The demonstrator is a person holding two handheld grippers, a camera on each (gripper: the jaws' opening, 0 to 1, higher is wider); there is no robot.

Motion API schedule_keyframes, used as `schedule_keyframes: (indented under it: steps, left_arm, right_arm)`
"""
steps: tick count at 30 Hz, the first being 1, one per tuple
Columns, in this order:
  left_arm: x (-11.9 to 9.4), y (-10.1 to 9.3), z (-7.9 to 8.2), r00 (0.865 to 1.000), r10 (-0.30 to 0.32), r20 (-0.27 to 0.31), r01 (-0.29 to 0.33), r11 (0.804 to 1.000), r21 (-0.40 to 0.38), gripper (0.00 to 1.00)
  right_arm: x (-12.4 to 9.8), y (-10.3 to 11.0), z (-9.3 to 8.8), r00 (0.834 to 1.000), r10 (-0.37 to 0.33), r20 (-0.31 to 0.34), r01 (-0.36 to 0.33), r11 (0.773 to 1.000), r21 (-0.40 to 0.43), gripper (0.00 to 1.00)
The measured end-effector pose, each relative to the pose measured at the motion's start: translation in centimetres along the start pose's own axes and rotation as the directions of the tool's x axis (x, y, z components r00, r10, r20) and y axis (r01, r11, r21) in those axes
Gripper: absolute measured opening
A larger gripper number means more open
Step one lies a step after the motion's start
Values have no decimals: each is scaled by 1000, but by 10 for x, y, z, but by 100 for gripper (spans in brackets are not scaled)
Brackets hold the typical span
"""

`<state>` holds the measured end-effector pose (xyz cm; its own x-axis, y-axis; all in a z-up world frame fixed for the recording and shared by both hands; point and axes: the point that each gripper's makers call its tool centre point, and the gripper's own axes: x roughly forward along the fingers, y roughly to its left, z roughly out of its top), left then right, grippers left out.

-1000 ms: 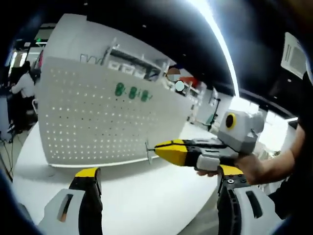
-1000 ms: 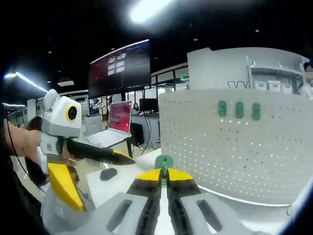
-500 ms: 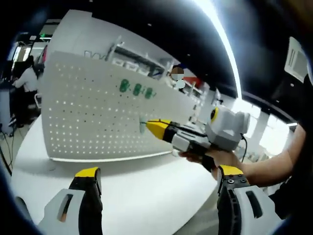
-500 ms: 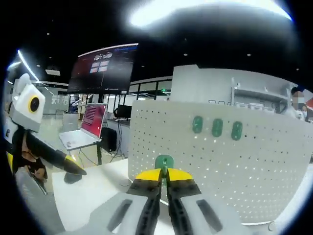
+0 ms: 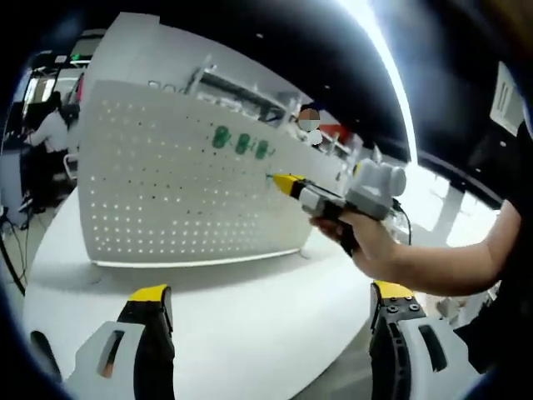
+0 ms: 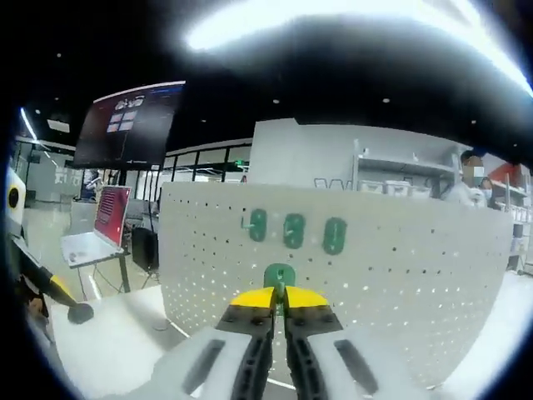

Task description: Insert the hook assembly into the mounting plate slot until the hook locks in place.

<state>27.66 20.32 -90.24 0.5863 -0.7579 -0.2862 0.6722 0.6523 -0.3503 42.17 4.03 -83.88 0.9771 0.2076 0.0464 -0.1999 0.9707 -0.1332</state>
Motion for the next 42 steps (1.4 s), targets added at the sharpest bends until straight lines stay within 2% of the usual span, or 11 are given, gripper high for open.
schedule_keyframes:
  steps: [6,11,16,19,21,24,26,33,37,42]
  left_arm:
    - [1,5,3,1000,5,8,-5,1000,-2,100]
    - [0,8,1,1000,-2,15,2,999,-35,100]
    - [0,8,-4,1000,2,-5,-2,1000,-27,100]
    - [-1,7,-8,1000,-15,-15,14,998,-69,97]
    - [-2,7,-7,1000,-17,-6,16,997,-81,98]
    - [-4,9,-8,1000,0,-19,-1,998,-57,98]
    - [-5,12,-9,1000,6,-19,-7,998,-58,97]
    - [-8,19,-11,1000,23,-2,-23,995,-101,96]
    - [-9,21,-7,999,30,33,-25,990,-140,96]
    - [-10,26,-14,999,44,6,-43,992,-123,96]
  right_arm:
    - [7,-27,14,997,-59,42,60,998,-13,0]
    - [13,-48,20,993,-100,55,102,994,-26,0]
    - [21,-68,25,987,-143,72,145,989,-21,0]
    - [27,-76,26,984,-164,75,165,986,-7,0]
    - [30,-79,25,983,-169,76,169,986,2,0]
    - [33,-83,23,979,-188,77,188,982,12,0]
    - [36,-86,19,977,-203,60,206,978,-36,0]
    - [39,-96,20,968,-233,91,233,972,13,0]
    - [39,-102,25,961,-250,115,249,968,22,0]
    - [37,-104,25,956,-265,128,265,964,17,0]
